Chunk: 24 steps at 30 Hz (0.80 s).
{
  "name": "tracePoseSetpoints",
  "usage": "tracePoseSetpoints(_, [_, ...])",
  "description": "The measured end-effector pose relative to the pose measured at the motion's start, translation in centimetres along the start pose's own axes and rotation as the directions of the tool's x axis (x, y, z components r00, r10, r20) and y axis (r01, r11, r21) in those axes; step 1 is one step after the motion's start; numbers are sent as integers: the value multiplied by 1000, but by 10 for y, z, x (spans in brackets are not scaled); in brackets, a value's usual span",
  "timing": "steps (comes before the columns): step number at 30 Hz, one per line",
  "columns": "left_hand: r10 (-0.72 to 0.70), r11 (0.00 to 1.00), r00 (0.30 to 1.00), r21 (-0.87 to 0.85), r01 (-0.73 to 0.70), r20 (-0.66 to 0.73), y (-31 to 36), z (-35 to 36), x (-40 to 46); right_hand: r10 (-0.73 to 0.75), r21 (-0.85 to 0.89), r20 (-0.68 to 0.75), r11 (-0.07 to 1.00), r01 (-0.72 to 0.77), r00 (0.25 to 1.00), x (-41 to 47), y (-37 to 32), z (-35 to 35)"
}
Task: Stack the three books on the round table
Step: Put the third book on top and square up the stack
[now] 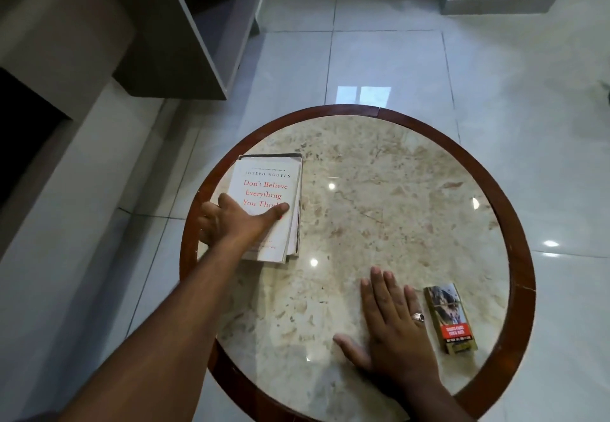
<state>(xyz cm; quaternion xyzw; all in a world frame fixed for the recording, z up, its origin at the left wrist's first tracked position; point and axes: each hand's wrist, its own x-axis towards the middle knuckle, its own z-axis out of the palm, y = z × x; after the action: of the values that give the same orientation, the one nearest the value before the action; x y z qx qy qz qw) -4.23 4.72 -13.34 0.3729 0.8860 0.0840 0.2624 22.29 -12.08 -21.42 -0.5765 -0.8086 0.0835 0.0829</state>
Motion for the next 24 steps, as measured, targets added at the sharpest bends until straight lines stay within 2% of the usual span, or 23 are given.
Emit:
tracePoseSetpoints(2, [-19,999,1000,-46,18,-17,2,0,0,29,47,10,998,-30,1000,0,-2,-2])
tracePoseSetpoints(5, [-57,985,998,-166,52,-28,8,1,11,240,272,7,934,-233,971,37,-29,-23])
tracePoseSetpoints(7, [-93,963,995,-258,80,-37,11,4,19,366,498,99,787,-365,925,92,-56,-37])
tracePoseSetpoints(9, [-132,941,990,-321,107,-55,13,7,23,410,647,197,628,-432,891,155,-80,-42])
tracePoseSetpoints(13, [-246,909,967,-364,204,-73,21,9,23,540,657,335,454,-602,772,224,-103,-45])
tracePoseSetpoints(16, [-203,840,976,-497,218,85,14,7,19,618,654,403,322,-684,675,227,-96,-37])
tracePoseSetpoints(18, [-140,847,988,-509,151,60,12,5,5,601,740,410,222,-635,687,222,-93,-42])
tracePoseSetpoints(20, [-47,817,998,-577,13,-44,19,5,-15,578,849,323,172,-499,749,217,-91,-56])
tracePoseSetpoints(22, [120,636,981,-746,-194,-153,30,1,-38,557,939,133,194,-284,819,209,-87,-74])
tracePoseSetpoints(24, [221,452,943,-830,-326,-249,38,-3,-58,535,970,-122,242,-13,836,197,-79,-88])
